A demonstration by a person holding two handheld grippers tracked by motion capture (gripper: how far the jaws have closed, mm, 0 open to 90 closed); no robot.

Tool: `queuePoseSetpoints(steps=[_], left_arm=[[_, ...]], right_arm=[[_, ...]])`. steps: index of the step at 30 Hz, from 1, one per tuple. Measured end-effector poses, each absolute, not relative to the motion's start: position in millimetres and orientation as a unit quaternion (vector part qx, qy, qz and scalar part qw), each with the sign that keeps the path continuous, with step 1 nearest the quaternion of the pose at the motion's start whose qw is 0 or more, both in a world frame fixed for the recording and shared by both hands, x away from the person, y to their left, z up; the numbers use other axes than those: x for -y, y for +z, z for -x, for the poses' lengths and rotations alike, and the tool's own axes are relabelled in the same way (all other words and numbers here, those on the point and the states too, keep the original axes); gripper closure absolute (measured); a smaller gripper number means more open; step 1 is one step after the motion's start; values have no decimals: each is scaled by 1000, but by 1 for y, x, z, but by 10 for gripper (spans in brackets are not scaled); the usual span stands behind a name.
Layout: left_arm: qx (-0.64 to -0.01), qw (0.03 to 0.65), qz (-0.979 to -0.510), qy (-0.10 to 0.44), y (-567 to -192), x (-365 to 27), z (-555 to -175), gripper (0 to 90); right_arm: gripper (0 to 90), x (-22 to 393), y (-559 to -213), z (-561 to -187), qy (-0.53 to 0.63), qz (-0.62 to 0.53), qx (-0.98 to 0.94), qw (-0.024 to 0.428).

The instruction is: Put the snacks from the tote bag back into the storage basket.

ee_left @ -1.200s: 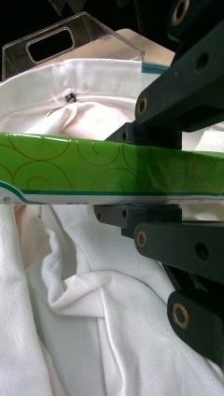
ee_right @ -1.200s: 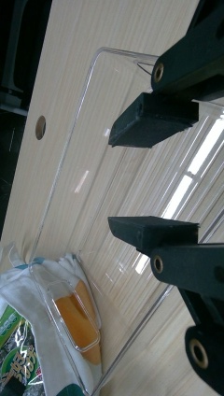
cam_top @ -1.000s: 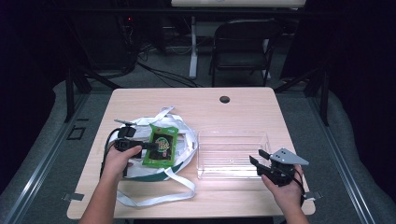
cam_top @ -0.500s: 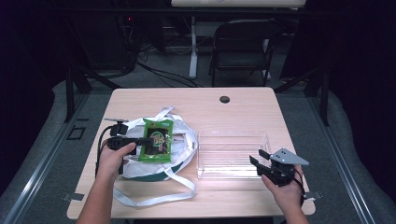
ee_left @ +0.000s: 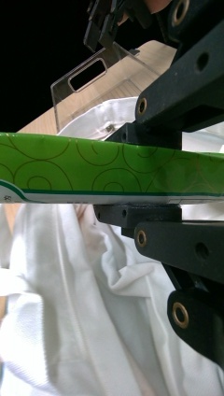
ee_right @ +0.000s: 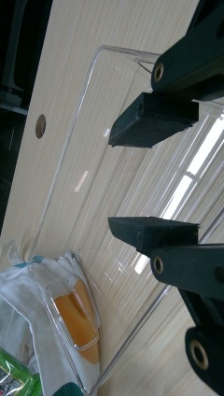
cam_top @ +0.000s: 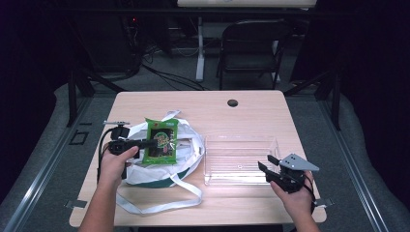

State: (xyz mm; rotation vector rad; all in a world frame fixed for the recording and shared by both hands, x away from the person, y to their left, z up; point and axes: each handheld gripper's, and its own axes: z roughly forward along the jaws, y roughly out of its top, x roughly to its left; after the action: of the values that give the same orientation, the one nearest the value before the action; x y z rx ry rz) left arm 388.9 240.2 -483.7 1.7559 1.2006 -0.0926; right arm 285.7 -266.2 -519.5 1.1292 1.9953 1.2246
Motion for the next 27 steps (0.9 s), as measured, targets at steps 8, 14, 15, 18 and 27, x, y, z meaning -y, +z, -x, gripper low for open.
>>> queuePoseSetpoints(steps=[8, 14, 15, 18, 27], left_arm=[[-469, 499, -728, -2, -473, -236, -384, 713], [-453, 509, -732, 17, -467, -231, -381, 714], [-446, 514, -732, 23, -466, -230, -379, 714], [-437, 517, -736, 30, -464, -227, -378, 714], [-408, 525, -746, 45, -457, -216, -374, 714]], right_arm=[[535, 265, -520, -286, 453, -417, -742, 266], [535, 264, -520, -286, 454, -413, -743, 267], [535, 264, -520, -286, 452, -412, -745, 268], [535, 263, -520, -286, 451, -410, -747, 268], [525, 265, -517, -288, 451, -408, -750, 259]])
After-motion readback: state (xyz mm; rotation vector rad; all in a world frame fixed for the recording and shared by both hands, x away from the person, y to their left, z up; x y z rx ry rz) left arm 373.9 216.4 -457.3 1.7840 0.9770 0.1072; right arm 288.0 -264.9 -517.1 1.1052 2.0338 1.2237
